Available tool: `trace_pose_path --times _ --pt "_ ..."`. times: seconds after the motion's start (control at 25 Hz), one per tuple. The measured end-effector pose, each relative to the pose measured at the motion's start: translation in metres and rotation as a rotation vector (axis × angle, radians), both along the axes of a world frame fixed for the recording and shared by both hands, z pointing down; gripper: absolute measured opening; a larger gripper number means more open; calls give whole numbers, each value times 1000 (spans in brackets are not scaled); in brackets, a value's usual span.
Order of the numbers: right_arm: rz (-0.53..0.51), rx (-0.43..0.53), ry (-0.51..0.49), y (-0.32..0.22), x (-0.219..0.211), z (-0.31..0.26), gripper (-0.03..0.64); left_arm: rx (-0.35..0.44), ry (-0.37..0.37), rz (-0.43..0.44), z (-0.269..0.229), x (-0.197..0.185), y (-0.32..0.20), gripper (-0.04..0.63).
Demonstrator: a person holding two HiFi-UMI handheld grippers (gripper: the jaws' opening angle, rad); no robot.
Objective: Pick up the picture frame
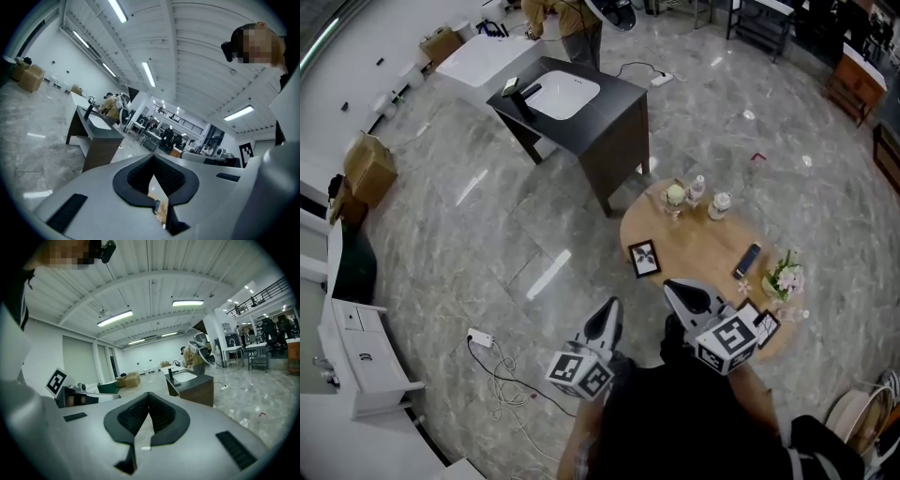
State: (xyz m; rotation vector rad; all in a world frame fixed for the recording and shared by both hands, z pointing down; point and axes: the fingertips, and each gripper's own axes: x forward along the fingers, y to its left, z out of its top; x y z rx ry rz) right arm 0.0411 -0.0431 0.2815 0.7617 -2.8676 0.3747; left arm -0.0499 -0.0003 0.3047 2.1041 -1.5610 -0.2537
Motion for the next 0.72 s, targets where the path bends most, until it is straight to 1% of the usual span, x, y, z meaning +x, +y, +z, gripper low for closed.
trace_pose_path --times 0.08,0.16,0.24,0.32,0.52,0.64,0.72 --pt "-34 -4 0 -13 5 2 9 -2 11 -31 4 6 -10 13" --pt "-69 -14 14 -23 9 8 9 -11 44 -73 11 11 -16 13" --pt "-96 -39 31 -30 14 16 9 -31 77 -113 19 16 -19 14" --pt "-114 -63 38 -37 18 21 9 -55 90 -134 28 24 -21 14" --pt "-144 -113 59 -48 21 42 9 -115 139 -143 51 33 -23 14" --pt "-183 -137 82 -46 17 56 9 -140 178 -129 67 36 -25 14" --pt "-208 -143 100 -43 15 66 10 -156 188 -123 81 38 -28 14"
